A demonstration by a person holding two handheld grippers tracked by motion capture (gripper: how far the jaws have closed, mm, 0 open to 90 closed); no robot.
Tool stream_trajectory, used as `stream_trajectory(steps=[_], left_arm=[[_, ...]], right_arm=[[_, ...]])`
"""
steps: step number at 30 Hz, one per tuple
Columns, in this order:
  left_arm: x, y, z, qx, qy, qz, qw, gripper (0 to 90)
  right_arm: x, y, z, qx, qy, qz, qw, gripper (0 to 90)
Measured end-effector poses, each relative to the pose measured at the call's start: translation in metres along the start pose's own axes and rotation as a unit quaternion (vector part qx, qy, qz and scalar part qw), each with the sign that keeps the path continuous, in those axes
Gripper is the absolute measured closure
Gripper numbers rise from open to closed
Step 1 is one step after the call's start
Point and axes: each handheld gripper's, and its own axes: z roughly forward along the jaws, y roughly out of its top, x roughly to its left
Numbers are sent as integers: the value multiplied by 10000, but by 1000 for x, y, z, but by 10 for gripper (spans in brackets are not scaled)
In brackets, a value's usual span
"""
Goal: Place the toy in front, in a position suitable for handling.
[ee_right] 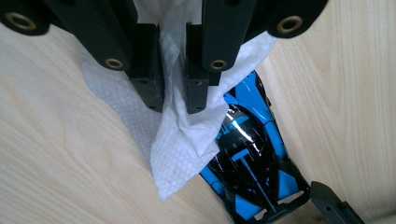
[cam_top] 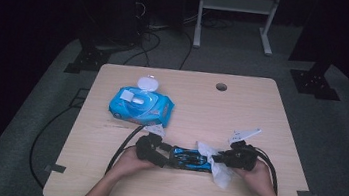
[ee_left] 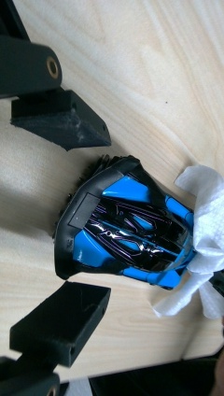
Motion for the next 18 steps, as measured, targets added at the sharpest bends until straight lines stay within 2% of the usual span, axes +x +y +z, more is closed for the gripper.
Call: stream_trajectory(steps=[1,3,4,6,10,13,18], left_arm=[[2,0,0,-53,-10,-130,9999,274],[2,1,-1,-49,-8,-152,9999,277],[2,1,-1,-55,-3,-151,9999,320],[2,1,-2,-74,47,-128,9999,324],[2,1,0,-98,77,-104,9999,392],[1,0,0,-134,87,-126,9998,421],[0,-2,0,-207,132,-26,9997,450]], right_arm=[[0,0,0,5,-5,2,10000,786],[0,1,0,14,-10,-13,10000,786],[0,1,0,27,-17,-31,10000,786],[0,1,0,25,-16,-31,10000,786],[-1,1,0,20,7,-9,10000,780],[-3,0,-2,30,17,40,10000,780],[-7,-2,-3,16,85,147,9999,761]])
